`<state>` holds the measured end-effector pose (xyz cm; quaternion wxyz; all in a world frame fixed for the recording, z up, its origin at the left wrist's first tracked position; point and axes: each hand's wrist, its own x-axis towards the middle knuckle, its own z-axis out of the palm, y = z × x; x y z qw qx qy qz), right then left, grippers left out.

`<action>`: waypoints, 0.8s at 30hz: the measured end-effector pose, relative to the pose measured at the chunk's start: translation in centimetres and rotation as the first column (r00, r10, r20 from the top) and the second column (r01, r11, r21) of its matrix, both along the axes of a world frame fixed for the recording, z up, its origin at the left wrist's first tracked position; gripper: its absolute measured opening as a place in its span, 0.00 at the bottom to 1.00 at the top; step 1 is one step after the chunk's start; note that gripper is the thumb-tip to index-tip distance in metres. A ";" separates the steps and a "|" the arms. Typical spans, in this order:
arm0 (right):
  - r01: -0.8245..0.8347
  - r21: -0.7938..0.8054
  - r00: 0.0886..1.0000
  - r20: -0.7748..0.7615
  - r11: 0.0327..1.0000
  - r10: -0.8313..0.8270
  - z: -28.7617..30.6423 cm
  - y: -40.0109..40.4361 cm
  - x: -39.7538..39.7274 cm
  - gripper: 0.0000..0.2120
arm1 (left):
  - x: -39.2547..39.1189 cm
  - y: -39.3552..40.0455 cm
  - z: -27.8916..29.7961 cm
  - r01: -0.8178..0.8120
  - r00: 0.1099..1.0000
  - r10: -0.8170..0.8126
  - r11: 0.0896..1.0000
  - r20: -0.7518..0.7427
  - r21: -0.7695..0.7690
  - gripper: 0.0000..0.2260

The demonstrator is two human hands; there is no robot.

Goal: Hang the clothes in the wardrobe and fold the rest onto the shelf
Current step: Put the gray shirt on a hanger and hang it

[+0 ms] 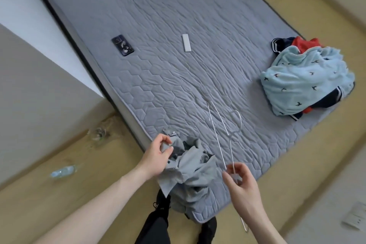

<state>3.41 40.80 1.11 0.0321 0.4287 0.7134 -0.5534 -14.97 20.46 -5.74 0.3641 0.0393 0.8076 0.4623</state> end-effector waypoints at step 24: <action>-0.843 -0.067 0.496 -0.481 0.534 0.723 21.5 -3.6 0.0 0.12 | 24.6 -10.0 23.7 -0.235 0.945 0.156 0.935 -0.287 -0.265 0.10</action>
